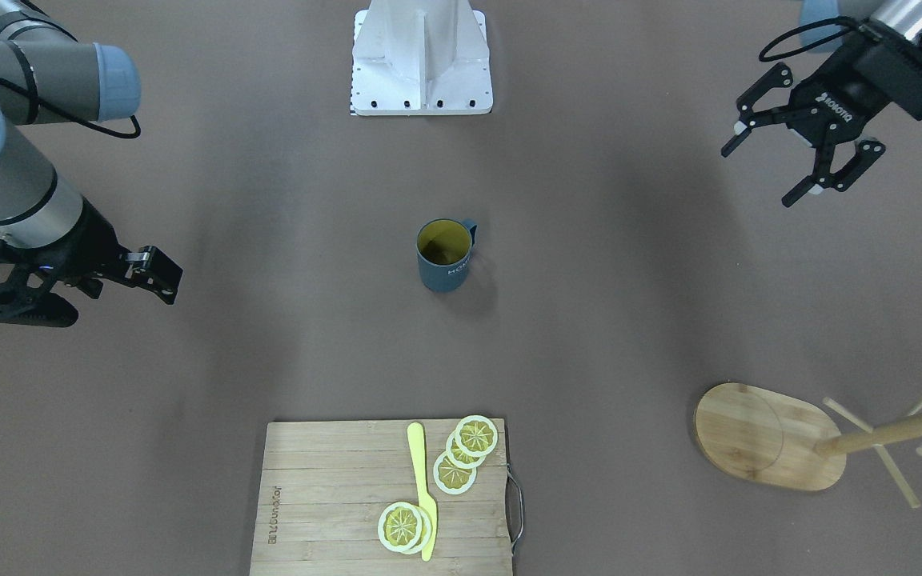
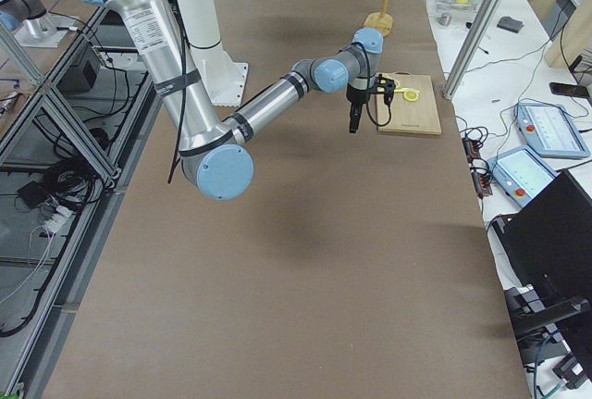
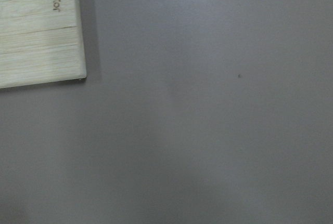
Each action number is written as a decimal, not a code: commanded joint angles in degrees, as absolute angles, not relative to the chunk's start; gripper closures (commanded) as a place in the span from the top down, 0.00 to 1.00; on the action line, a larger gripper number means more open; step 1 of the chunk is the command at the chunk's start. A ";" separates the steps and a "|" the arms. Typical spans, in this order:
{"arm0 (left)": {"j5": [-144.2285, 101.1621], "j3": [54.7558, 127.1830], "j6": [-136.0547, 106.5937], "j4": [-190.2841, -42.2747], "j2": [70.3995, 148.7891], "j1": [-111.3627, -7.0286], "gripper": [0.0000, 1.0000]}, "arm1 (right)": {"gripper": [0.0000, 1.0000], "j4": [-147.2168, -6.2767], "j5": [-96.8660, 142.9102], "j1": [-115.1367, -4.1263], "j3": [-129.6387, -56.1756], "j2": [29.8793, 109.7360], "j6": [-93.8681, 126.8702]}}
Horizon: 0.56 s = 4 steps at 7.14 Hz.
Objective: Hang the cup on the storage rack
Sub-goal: 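Reach the left gripper to the blue mug and grasp its rim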
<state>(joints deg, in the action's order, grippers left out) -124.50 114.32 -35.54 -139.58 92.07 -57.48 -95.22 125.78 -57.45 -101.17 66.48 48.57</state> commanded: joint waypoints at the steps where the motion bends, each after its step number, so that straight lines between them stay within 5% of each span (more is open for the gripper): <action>1: -106.44 114.08 -38.04 -140.54 92.90 -44.53 0.97 | 1.00 -95.19 126.30 -60.98 -99.24 68.81 40.37; 4: -83.30 108.66 -44.28 -140.80 100.52 -25.64 0.97 | 1.00 -94.57 127.43 -61.53 -97.30 67.95 38.50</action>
<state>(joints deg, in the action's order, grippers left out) -92.34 111.37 -42.20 -140.79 97.16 -33.26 -94.78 126.68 -61.50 -97.77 68.50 38.90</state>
